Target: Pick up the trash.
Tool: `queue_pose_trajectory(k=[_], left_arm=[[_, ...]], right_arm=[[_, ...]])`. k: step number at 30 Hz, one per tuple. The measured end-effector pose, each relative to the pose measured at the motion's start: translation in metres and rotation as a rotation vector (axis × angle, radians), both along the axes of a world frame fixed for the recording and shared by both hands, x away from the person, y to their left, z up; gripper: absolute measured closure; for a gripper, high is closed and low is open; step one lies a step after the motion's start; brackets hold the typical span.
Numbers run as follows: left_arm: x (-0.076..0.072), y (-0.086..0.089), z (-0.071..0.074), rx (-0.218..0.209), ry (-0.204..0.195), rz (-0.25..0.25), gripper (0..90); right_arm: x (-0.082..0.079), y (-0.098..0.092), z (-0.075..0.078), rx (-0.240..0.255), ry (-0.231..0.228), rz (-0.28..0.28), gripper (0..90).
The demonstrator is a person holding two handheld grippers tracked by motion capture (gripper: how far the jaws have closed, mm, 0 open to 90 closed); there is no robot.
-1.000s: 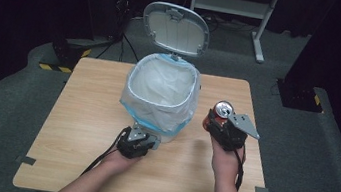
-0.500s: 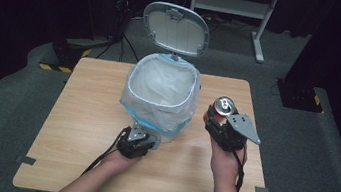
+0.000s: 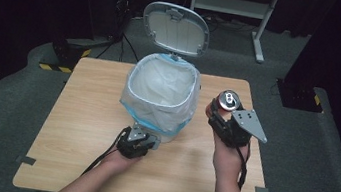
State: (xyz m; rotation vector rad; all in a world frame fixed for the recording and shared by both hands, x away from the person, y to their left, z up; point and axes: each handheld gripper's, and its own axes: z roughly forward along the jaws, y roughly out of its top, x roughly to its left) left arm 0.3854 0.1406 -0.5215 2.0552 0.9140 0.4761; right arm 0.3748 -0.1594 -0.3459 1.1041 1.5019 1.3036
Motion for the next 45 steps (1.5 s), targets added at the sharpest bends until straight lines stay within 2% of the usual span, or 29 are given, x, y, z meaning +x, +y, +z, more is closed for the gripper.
queue_pose_trajectory(k=[11,14,24,29,34,45], left_arm=[[0.000,0.001,0.000,0.007,0.001,-0.004,60.1],[0.000,0.000,0.000,-0.005,0.002,0.003,60.1],[0.000,0.000,0.000,-0.002,0.000,0.000,60.1],[0.000,0.000,0.000,-0.001,0.003,-0.001,60.1],[0.000,0.000,0.000,-0.004,0.004,-0.001,60.1],[0.000,0.001,0.001,-0.001,0.009,-0.003,60.0]], right_arm=[[-0.002,0.004,0.027,0.010,-0.069,0.002,33.6],[-0.003,0.007,0.035,0.013,-0.089,0.004,33.6],[-0.002,0.019,0.057,-0.004,-0.137,0.013,33.6],[-0.001,0.028,0.069,0.017,-0.157,0.040,33.6],[0.001,0.044,0.081,0.012,-0.177,0.074,33.7],[0.009,0.072,0.091,0.013,-0.179,0.139,33.7]])
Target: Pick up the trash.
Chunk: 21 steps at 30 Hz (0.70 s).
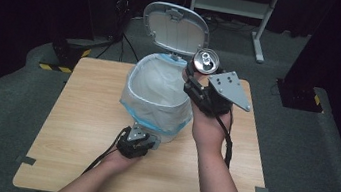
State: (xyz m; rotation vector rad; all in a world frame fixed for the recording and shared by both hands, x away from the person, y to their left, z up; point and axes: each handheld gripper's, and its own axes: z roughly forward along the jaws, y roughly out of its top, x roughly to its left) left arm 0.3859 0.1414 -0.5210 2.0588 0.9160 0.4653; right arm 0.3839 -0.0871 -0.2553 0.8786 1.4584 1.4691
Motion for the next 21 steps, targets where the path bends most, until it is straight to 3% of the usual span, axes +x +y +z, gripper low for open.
queue_pose_trajectory(k=[10,21], left_arm=[[0.000,0.000,0.000,0.002,-0.002,0.000,60.0],[0.000,0.000,0.000,0.003,0.002,-0.002,60.0]], right_arm=[[0.010,0.031,-0.002,-0.007,0.022,0.054,33.7],[0.019,0.051,-0.006,-0.006,0.040,0.087,33.7]])
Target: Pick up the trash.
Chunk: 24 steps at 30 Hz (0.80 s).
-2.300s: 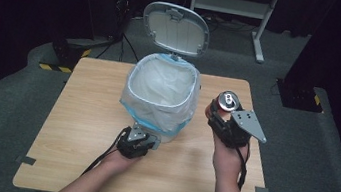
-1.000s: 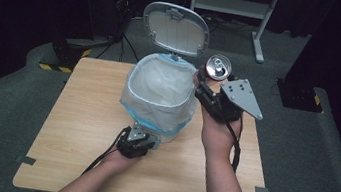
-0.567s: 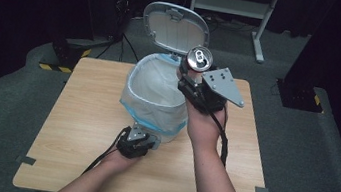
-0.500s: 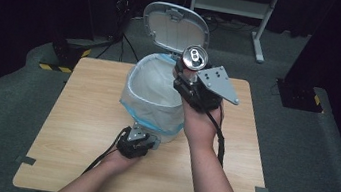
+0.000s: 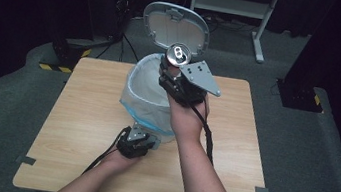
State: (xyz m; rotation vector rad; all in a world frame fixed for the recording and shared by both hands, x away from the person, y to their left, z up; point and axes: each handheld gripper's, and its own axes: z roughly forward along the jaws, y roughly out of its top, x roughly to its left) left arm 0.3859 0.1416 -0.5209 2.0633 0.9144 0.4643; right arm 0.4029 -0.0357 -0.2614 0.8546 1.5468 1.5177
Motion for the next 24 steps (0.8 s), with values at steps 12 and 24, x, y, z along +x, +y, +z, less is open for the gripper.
queue_pose_trajectory(k=[12,24], left_arm=[[0.000,-0.001,0.000,-0.011,-0.001,0.002,60.0],[0.000,0.000,0.000,-0.012,0.001,0.002,60.0]], right_arm=[[0.011,0.015,-0.001,-0.014,0.027,0.015,33.6],[0.024,0.012,-0.002,0.002,0.102,0.002,14.7]])
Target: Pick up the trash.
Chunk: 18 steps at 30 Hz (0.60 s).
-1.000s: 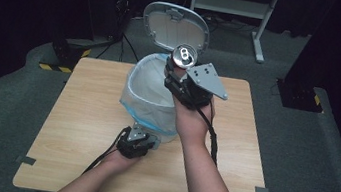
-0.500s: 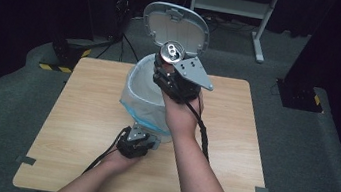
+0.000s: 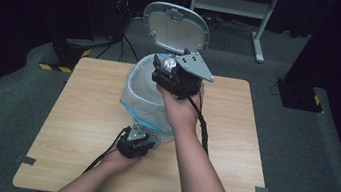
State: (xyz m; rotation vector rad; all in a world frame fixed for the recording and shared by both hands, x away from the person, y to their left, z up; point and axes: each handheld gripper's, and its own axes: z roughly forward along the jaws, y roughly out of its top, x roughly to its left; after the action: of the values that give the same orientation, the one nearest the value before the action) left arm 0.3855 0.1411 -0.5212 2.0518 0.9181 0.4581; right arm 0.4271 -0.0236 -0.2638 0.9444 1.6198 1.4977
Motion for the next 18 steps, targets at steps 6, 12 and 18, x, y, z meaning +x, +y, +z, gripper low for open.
queue_pose_trajectory(k=[6,12,18], left_arm=[[0.000,0.000,0.000,0.000,-0.002,0.000,59.8],[0.000,0.000,0.000,0.013,-0.003,-0.003,59.8],[0.000,0.000,0.000,0.001,-0.004,0.000,59.8]], right_arm=[[-0.005,0.000,0.001,-0.025,-0.013,-0.002,14.6],[-0.007,-0.002,0.001,-0.039,-0.011,0.002,14.2],[-0.011,-0.011,-0.003,-0.050,-0.003,-0.004,14.2]])
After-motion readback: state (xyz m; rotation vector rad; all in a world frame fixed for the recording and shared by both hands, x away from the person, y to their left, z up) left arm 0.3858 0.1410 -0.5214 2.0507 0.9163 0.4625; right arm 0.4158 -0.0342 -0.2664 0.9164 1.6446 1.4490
